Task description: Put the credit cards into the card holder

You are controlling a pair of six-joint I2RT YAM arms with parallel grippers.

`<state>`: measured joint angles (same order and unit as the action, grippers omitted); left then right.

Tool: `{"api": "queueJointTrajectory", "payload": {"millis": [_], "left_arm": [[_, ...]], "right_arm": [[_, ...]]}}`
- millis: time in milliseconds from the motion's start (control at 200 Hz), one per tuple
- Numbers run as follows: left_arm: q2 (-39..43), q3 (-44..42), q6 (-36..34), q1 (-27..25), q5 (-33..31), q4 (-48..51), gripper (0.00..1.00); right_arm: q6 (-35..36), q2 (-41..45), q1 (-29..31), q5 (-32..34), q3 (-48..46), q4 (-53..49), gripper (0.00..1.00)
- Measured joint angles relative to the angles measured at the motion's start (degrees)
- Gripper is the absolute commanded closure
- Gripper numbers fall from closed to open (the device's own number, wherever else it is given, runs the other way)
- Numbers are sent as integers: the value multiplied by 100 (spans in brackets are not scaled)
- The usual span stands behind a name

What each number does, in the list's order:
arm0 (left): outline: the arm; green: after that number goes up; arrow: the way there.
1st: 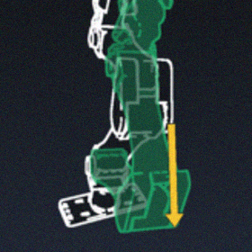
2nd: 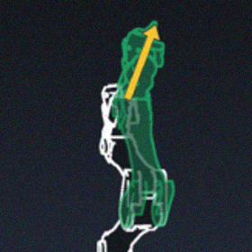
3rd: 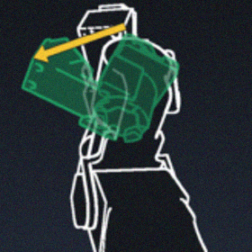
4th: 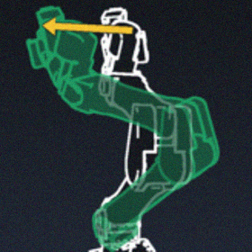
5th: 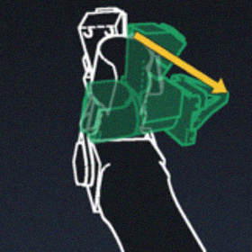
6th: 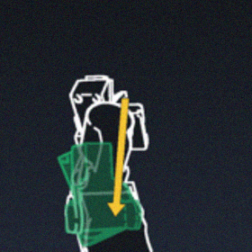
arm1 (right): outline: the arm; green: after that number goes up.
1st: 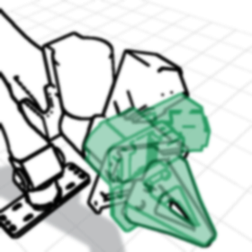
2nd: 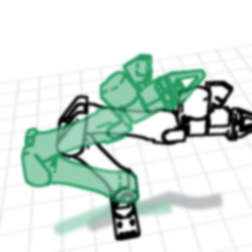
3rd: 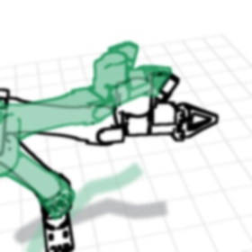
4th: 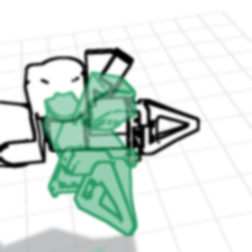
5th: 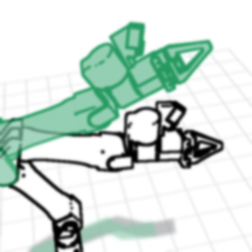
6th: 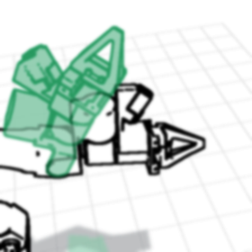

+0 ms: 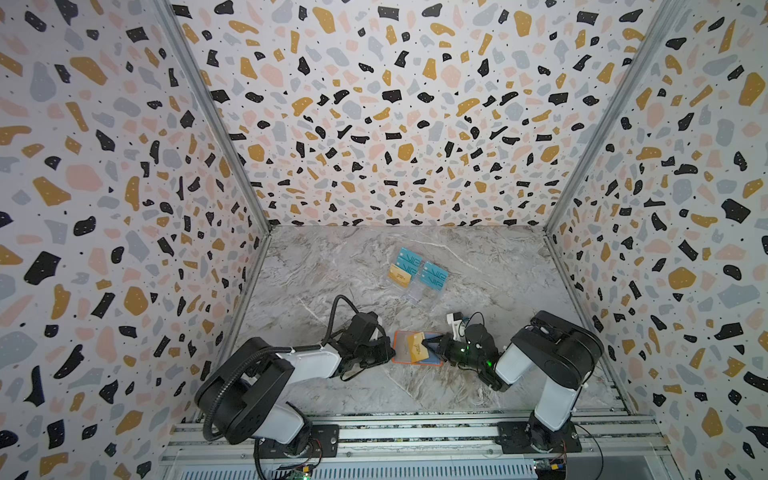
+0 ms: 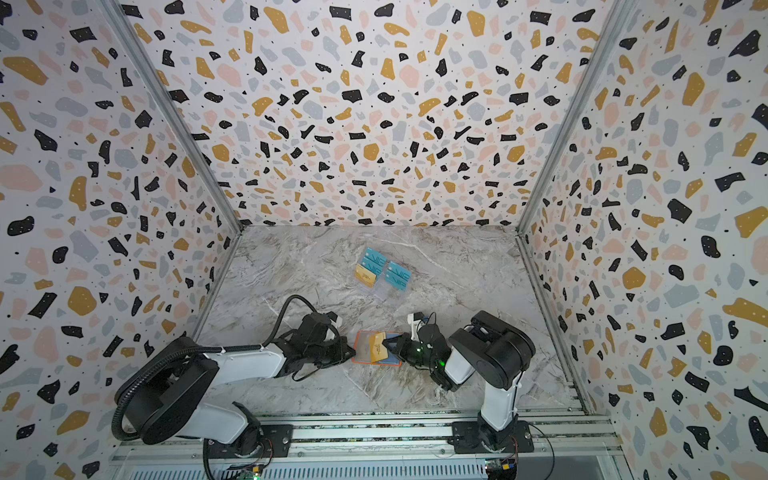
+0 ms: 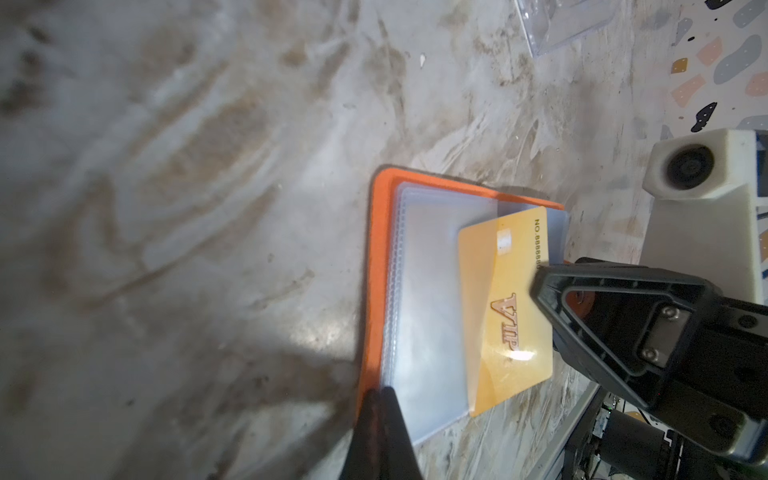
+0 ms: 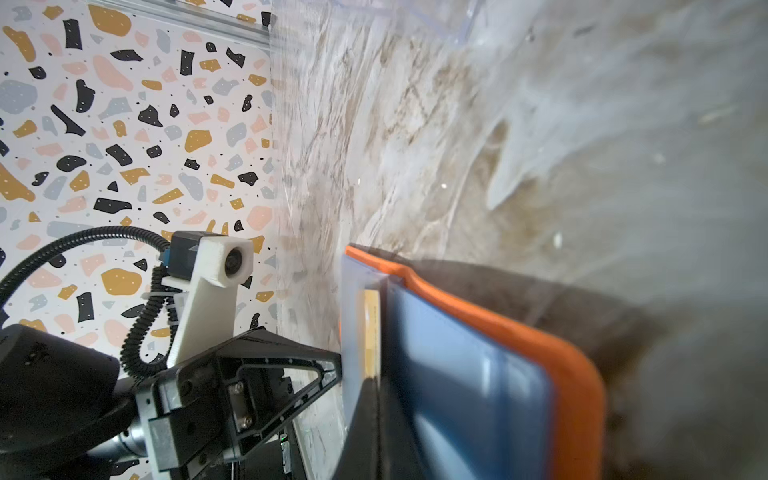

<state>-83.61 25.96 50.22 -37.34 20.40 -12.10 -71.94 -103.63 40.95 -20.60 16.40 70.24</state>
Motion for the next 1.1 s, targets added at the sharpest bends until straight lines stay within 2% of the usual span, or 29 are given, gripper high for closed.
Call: {"api": "queueJointTrajectory", "payload": {"millis": [441, 766, 971, 1101], "left_arm": [[2, 0, 0, 0, 0, 2, 100], [2, 0, 0, 0, 0, 2, 100], [4, 0, 0, 0, 4, 4, 100], [20, 2, -22, 0, 11, 46, 100]], "right_arm": [[-22, -17, 63, 310, -107, 310, 100], [-221, -448, 179, 400, -96, 866, 100], [-243, -501, 295, 398, 74, 758, 100], [-229, -459, 382, 435, 376, 219, 86]]}}
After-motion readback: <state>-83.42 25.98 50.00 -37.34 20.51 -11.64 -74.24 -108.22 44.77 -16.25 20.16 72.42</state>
